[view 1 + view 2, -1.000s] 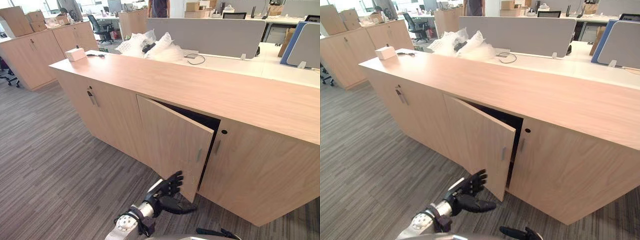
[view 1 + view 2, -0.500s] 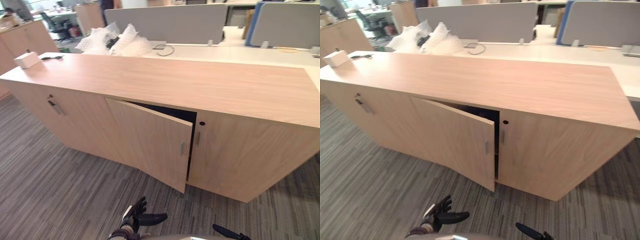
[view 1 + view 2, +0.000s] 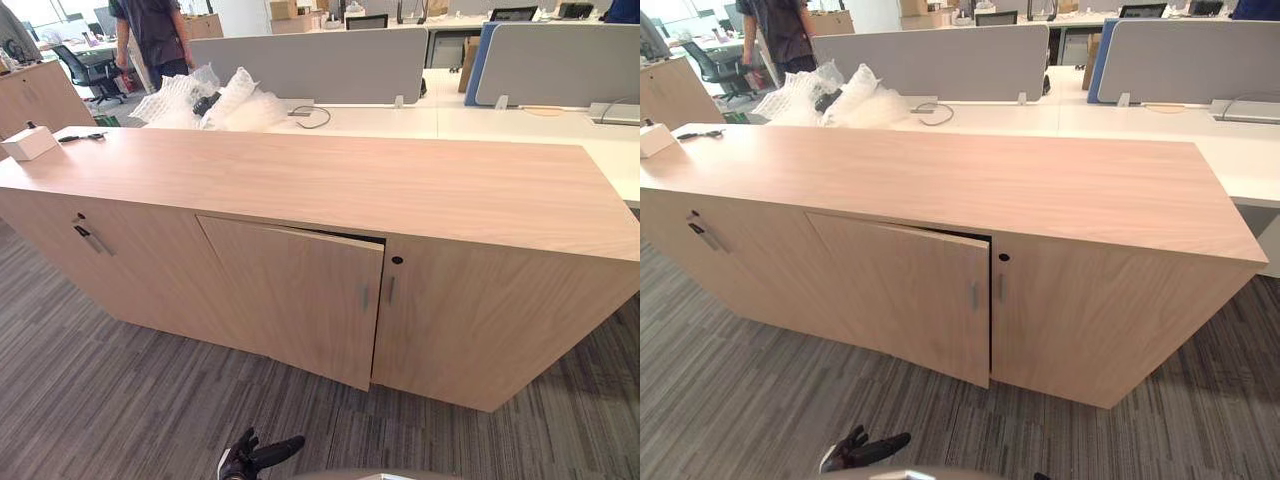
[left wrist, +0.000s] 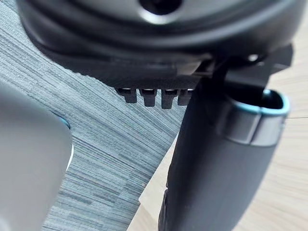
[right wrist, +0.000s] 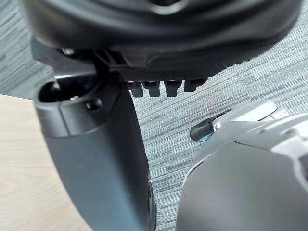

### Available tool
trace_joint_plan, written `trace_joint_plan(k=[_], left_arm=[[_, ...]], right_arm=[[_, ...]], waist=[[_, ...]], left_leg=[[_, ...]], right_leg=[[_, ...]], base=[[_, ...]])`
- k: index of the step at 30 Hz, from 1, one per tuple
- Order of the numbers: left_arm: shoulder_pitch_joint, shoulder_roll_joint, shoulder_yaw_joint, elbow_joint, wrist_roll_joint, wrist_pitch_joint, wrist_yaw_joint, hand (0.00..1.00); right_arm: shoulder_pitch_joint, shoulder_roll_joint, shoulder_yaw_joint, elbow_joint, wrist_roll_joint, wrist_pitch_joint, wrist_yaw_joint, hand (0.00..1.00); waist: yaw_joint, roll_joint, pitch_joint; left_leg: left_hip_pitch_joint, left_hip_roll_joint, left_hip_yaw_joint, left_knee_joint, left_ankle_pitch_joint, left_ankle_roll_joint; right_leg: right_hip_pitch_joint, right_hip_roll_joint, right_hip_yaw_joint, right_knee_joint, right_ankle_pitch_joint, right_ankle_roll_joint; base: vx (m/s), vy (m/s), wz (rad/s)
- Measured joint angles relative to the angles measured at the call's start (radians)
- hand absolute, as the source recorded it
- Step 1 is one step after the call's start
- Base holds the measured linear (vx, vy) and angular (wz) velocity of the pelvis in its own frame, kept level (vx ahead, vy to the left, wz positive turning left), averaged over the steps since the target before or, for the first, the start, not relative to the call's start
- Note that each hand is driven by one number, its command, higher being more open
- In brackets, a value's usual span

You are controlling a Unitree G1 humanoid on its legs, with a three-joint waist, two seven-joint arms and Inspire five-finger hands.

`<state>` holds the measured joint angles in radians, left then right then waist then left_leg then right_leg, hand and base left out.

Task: Walk over to the cabinet, pick up the folder, carry it to the office cabinet, place the folder inside the office cabinet, then close the office cabinet door

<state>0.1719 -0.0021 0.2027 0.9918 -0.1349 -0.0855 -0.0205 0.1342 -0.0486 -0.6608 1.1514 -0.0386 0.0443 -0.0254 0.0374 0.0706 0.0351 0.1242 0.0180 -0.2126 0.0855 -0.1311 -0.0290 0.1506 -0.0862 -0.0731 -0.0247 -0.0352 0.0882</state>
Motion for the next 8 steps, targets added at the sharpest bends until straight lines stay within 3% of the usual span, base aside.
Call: trace_joint_plan(k=[4, 8], left_arm=[[-0.001, -0.006, 0.015, -0.007, 0.030, 0.000, 0.026, 1.00], [0.018, 0.006, -0.062, -0.075, 0.113, -0.002, 0.080, 1.00]], right_arm=[[-0.010, 0.002, 0.000, 0.000, 0.001, 0.001, -0.001, 1.00], [-0.010, 0.009, 0.000, 0.000, 0.005, 0.004, -0.009, 1.00]], waist=[[-0.002, -0.005, -0.002], [-0.001, -0.016, -0.006]], left_leg=[[0.007, 0.000, 0.007, -0.005, 0.000, 0.000], [0.006, 0.002, 0.007, -0.006, 0.000, 0.000]], right_leg=[[0.003, 0.001, 0.003, -0.002, 0.000, 0.000], [0.002, 0.005, 0.002, -0.004, 0.002, -0.001]], base=[[-0.01, 0.004, -0.06], [0.00, 0.000, 0.00]])
